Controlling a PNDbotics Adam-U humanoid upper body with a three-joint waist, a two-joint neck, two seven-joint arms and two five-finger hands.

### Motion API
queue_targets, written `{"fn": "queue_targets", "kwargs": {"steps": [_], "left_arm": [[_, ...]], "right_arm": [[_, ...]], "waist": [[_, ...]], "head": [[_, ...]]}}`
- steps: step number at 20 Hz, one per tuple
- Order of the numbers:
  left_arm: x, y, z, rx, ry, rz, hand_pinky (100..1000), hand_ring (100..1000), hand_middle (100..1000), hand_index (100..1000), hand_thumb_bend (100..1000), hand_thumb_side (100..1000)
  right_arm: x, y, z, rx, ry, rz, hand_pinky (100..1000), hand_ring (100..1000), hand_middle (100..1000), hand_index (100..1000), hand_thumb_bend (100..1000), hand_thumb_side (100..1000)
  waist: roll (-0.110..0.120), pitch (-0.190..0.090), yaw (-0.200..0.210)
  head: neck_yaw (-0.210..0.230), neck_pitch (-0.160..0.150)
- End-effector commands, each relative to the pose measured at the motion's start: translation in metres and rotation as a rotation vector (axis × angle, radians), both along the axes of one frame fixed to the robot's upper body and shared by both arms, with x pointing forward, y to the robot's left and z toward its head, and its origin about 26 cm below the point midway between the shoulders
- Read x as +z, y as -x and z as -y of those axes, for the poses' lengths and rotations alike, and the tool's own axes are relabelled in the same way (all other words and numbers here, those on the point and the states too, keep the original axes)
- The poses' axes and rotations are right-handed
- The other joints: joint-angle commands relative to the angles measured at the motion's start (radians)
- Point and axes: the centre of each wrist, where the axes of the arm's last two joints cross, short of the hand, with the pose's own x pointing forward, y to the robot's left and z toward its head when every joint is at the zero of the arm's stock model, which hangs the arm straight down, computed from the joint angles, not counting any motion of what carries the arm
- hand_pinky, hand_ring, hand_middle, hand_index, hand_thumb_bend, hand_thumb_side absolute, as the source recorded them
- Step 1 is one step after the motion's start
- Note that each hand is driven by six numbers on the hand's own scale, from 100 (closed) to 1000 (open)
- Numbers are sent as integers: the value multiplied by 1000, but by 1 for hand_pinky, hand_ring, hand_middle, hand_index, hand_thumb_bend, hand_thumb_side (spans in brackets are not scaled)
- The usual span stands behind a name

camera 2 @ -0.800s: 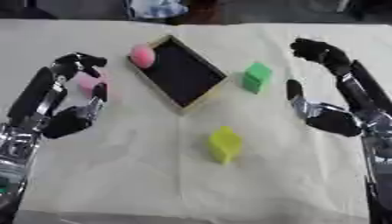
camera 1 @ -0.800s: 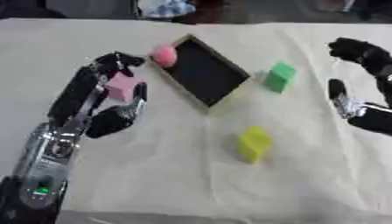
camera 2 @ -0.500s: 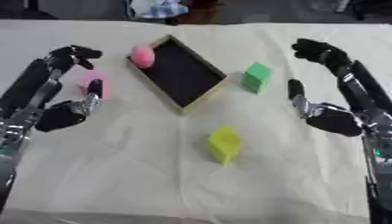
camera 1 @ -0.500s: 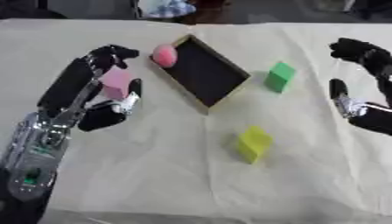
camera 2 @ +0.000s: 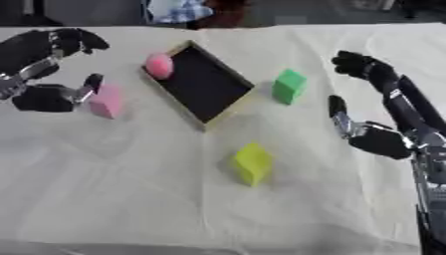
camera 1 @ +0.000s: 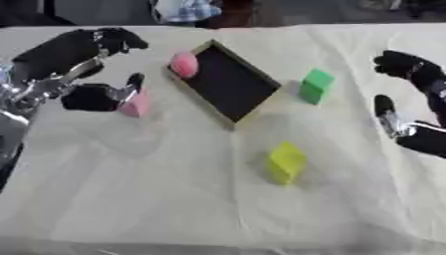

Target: Pick up objects on the table and place them in the box.

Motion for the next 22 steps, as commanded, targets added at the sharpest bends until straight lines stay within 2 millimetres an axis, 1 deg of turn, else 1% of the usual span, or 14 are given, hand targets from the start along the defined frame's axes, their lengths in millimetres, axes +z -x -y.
{"fn": "queue_targets", "kwargs": {"steps": [1,2,3,5,8,11,16,19,22], "left_arm": [[18,-19,-17,54,-143,-79,794,817,871,935,197,713],[20,-28,-19,67,-171,-103,795,821,873,935,230,706],[21,-36,-21,79,-198,-123,796,827,879,939,279,713],[20,-52,-24,105,-253,-158,800,837,888,944,343,723],[15,-72,-25,128,-302,-195,804,845,893,948,389,724],[5,-88,-22,138,-341,-225,809,854,898,950,437,736],[-12,-103,-15,127,-391,-257,811,858,894,948,448,718],[-18,-108,-14,124,-408,-263,811,857,892,946,455,684],[-25,-110,-17,124,-410,-276,811,853,886,943,427,691]], "right_arm": [[6,0,5,2,12,10,907,860,852,952,100,439],[5,0,5,3,10,7,907,860,852,952,100,440],[4,-1,5,3,9,4,908,860,852,952,100,443],[3,-1,7,2,6,-3,908,860,851,952,100,448],[2,-1,8,1,0,-11,909,860,850,952,100,450],[1,-1,8,2,-6,-15,910,860,849,952,100,453],[0,-1,9,2,-10,-21,910,860,849,953,100,453],[-1,-1,9,2,-12,-22,911,861,849,953,100,454],[-1,-1,9,3,-12,-23,911,861,850,953,100,453]], "waist": [[13,-33,-5],[13,-34,-7],[13,-35,-8],[13,-35,-10],[14,-36,-11],[13,-37,-11],[9,-38,-13],[9,-38,-14],[9,-38,-15]], "head": [[4,-2],[4,-2],[3,-2],[3,-2],[1,-2],[-1,-2],[-3,-2],[-2,-2],[-4,-2]]}}
